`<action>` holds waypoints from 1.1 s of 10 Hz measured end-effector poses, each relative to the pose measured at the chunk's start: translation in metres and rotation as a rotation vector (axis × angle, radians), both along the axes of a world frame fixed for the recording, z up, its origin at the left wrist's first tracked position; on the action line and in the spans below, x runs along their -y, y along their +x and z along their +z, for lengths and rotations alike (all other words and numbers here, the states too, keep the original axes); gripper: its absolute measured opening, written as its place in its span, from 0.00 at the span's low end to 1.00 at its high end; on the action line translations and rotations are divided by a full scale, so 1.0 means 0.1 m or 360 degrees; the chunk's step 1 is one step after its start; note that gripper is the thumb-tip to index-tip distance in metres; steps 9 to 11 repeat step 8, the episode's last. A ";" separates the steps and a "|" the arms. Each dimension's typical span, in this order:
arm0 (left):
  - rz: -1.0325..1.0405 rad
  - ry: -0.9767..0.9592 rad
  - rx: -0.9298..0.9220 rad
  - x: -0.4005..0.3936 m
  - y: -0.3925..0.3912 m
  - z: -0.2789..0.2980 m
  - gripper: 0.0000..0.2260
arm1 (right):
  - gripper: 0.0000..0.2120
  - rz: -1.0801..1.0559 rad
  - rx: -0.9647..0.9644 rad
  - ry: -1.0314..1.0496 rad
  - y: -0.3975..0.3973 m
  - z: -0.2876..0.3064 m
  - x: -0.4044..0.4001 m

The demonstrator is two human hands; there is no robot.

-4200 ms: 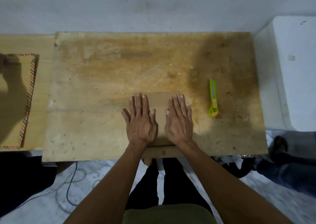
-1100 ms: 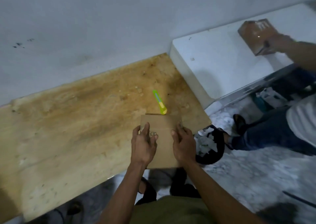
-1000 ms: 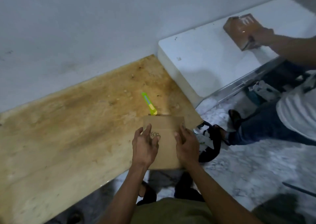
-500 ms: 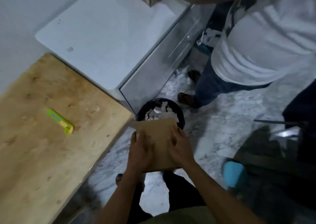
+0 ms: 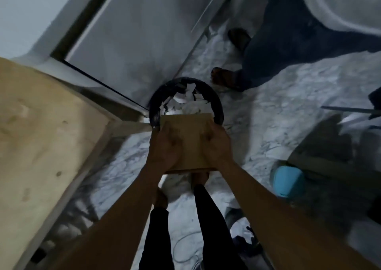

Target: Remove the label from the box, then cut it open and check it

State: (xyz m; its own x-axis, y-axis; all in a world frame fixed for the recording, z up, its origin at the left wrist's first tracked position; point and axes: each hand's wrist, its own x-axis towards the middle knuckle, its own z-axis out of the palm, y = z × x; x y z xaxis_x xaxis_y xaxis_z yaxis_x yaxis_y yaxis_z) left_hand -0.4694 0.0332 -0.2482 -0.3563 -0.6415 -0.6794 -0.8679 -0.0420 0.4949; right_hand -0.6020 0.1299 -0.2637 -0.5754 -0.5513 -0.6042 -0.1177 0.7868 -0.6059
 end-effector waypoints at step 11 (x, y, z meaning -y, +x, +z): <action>0.0034 -0.0201 -0.0103 0.39 -0.33 0.30 0.30 | 0.26 0.0175 -0.0055 0.0184 -0.44 0.39 0.57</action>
